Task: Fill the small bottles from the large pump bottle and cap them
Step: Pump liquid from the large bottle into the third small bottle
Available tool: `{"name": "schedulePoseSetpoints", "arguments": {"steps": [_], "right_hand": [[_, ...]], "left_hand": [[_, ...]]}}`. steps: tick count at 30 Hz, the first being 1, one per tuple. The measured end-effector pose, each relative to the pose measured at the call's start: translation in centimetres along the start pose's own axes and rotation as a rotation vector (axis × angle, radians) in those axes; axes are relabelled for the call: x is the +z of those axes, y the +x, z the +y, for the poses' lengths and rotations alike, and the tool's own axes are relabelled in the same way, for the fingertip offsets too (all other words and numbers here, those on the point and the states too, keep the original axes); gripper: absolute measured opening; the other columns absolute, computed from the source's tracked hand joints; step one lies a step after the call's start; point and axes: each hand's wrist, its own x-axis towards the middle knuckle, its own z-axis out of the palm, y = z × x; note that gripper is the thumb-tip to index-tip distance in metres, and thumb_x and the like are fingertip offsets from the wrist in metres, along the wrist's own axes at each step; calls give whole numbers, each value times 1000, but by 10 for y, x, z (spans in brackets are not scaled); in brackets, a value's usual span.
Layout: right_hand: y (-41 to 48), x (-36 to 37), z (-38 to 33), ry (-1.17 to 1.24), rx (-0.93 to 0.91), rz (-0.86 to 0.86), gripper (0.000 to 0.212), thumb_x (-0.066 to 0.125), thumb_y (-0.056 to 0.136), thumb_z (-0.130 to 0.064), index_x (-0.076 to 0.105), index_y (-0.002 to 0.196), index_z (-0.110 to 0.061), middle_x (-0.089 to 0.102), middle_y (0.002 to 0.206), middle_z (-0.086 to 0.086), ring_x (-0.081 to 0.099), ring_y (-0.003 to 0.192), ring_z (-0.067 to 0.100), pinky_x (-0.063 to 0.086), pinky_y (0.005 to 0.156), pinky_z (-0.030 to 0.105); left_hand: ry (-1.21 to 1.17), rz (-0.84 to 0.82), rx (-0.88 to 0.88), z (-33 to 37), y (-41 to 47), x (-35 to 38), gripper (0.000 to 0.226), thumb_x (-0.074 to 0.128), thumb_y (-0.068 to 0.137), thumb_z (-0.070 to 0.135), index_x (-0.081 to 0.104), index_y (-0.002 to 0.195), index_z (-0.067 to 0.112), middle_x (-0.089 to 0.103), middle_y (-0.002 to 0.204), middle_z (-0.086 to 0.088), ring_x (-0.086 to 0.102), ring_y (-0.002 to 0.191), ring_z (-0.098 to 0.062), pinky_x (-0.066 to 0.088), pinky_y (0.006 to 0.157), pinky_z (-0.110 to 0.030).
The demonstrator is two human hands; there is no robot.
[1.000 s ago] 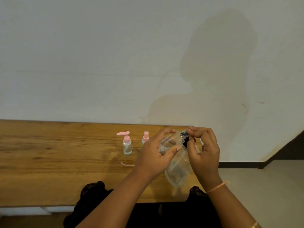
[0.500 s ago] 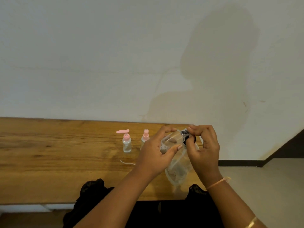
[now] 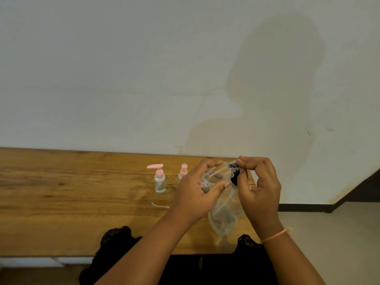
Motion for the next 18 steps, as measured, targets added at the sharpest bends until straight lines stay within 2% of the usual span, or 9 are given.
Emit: {"name": "schedulePoseSetpoints", "arguments": {"steps": [3,6,10,14,18], "right_hand": [[-2,1,3,42,15,-7,14,48,84,-10,60,90,-15,54,94,-9,57,95,-1,47,81,12],[-5,0,8,29,4,-37,13,48,85,-11,60,90,-13,53,97,-11,56,96,0,46,83,12],[-6,-1,6,21,7,-29,15,48,85,-8,62,89,-8,54,94,-4,56,98,-3,45,85,11],[-4,-4,-1,18,-3,-25,21,54,82,7,65,92,-8,58,95,3,58,97,2,48,84,14],[-1,-6,-3,37,-15,-40,25,55,82,5,64,95,-13,61,97,3,60,98,4,50,85,17]], "left_hand": [[7,-13,-15,-2,0,0,37,73,80,19,56,107,38,64,100,25,63,95,3,52,76,-14],[-8,-28,-45,-5,-2,1,36,74,80,19,57,106,38,65,100,23,64,95,2,54,78,-19],[-18,-5,-37,-1,-3,2,35,74,80,18,58,105,35,67,97,16,63,96,3,50,76,-12],[-37,14,17,3,-4,0,37,73,80,14,56,106,35,65,99,23,63,95,3,50,76,-11],[-49,37,58,3,-5,1,37,73,79,20,55,106,38,62,107,27,62,101,2,49,75,-10]]}}
